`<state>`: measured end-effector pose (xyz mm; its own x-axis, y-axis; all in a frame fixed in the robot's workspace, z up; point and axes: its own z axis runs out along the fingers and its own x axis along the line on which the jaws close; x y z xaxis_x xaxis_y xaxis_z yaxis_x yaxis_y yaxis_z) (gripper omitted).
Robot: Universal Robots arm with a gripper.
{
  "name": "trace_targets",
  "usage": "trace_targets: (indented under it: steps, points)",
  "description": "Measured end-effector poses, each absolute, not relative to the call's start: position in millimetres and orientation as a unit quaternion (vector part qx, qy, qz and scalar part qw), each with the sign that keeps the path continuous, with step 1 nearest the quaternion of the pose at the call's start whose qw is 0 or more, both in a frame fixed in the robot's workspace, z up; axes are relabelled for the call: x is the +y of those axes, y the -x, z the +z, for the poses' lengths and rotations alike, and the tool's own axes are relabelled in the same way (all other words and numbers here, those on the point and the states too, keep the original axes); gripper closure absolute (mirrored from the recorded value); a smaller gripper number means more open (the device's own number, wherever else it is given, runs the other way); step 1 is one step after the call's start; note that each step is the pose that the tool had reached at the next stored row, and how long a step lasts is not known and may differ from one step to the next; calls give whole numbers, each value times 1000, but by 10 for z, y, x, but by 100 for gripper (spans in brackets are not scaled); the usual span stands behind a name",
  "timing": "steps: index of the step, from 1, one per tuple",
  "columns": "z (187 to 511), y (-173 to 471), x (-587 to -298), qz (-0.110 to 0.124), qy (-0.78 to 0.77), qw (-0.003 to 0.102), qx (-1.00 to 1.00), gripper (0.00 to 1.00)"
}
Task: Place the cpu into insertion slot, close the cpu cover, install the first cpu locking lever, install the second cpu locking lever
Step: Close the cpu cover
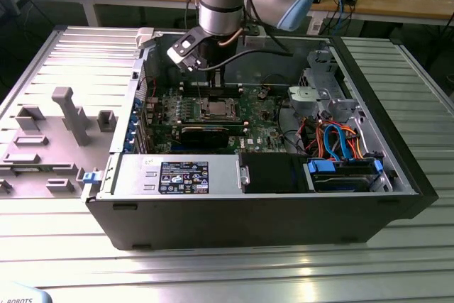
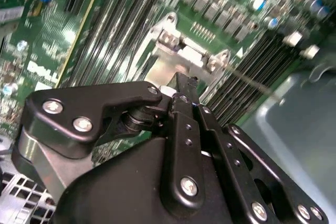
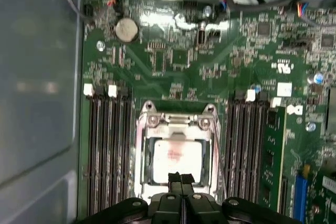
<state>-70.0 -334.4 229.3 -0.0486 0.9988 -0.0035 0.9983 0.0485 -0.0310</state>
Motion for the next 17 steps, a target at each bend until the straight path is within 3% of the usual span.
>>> trace_targets:
  steps: [17]
  points:
    - [2054, 764, -3344, 13, 690, 11, -724, 89]
